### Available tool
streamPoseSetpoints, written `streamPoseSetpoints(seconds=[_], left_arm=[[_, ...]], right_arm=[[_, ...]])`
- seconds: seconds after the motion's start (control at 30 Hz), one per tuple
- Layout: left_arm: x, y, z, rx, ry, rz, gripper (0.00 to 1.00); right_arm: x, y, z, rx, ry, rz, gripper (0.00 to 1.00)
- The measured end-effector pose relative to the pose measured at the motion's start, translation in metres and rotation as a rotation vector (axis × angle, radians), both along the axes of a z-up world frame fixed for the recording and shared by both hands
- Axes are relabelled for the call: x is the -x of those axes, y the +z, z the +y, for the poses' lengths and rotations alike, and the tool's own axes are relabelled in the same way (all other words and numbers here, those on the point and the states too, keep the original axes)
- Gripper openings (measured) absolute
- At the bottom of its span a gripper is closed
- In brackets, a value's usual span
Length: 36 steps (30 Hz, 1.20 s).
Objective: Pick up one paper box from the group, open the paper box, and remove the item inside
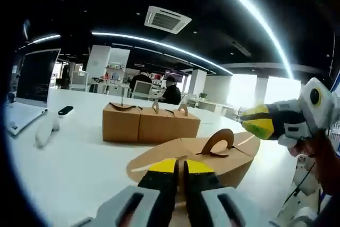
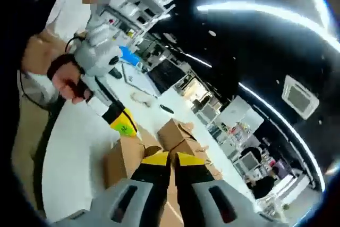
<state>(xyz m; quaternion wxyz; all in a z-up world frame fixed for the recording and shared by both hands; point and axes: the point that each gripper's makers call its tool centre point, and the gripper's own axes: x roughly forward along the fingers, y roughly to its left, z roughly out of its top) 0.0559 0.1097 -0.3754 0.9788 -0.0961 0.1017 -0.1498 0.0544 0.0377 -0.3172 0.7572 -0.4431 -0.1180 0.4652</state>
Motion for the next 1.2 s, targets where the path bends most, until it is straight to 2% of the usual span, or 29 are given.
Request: streamPoseSetpoints(seconds=[0.07,0.2,0.4,0.73,0.93,1.0,1.1,1.2], left_arm=[[0.001,0.001,-0.001,-0.007,0.001,-0.005,0.08],[0.0,0.001,-0.001,-0.008,0.001,-0.008,0.08],[0.002,0.002,-0.003,-0.009,-0.002,-0.014,0.08],[0.002,0.002,-0.004,0.011,-0.009,-0.012,0.08],[0.002,0.002,-0.004,0.025,-0.009,-0.01,0.08],[0.002,0.002,-0.005,0.027,-0.011,-0.011,0.08],[0.002,0.003,-0.005,0.029,-0.011,-0.012,0.08],[0.002,0.002,-0.005,0.032,-0.011,-0.01,0.08]], right_arm=[[0.001,-0.008,0.005,0.044,-0.002,-0.017,0.03],[-0.006,-0.017,0.01,0.072,-0.025,-0.009,0.05],[-0.013,-0.015,0.007,0.087,-0.047,-0.018,0.11],[-0.014,-0.021,0.004,0.113,-0.053,0.009,0.11],[-0.013,-0.022,0.003,0.126,-0.054,0.004,0.11],[-0.016,-0.019,-0.001,0.128,-0.072,-0.018,0.11],[-0.01,-0.01,0.001,0.1,-0.05,-0.03,0.11],[-0.007,-0.012,0.004,0.11,-0.032,-0.019,0.11]])
